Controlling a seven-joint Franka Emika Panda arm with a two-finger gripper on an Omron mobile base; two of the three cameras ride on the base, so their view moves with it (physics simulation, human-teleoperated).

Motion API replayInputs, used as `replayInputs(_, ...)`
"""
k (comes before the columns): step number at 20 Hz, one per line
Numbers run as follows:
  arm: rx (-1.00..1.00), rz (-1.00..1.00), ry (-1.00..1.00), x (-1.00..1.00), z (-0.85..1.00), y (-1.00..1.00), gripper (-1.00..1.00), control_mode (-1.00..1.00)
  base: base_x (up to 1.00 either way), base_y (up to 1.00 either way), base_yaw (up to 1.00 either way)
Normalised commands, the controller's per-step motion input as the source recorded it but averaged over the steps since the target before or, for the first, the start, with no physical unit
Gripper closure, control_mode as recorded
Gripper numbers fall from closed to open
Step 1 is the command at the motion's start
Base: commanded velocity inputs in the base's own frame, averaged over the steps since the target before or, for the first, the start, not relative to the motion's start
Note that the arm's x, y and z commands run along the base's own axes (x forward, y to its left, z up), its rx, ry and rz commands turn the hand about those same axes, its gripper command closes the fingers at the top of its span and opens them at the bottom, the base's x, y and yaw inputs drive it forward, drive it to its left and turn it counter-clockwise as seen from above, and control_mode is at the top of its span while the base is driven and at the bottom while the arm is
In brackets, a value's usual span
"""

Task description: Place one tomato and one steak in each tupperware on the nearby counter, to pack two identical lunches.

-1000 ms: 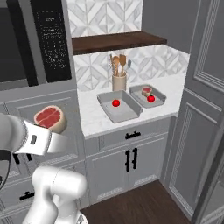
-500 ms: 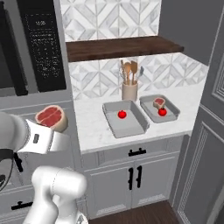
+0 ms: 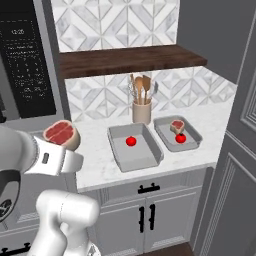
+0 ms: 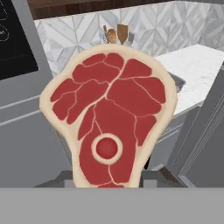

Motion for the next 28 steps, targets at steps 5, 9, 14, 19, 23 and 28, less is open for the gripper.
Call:
replayInputs(5, 0.0, 0.0, 0.0, 0.0, 0.0, 0.0, 1.0, 1.0, 0.92, -0.31, 0.01)
replayInputs(9, 0.02, 0.01, 0.15, 1.0, -0.02, -0.17, 1.0, -1.0, 0.0, 0.0, 0.0)
replayInputs(14, 0.0, 0.0, 0.15, 1.0, -0.5, -0.01, 1.0, -1.0, 0.0, 0.0, 0.0)
replayInputs(19, 0.0, 0.0, 0.1, 1.0, -0.67, -0.02, 1.0, -1.0, 0.0, 0.0, 0.0)
replayInputs(23, 0.0, 0.0, 0.04, 0.87, -0.51, -0.34, 1.0, -1.0, 0.0, 0.0, 0.0)
replayInputs(28, 0.0, 0.0, 0.0, 0.49, -0.41, -0.43, 1.0, -1.0, 0.0, 0.0, 0.0)
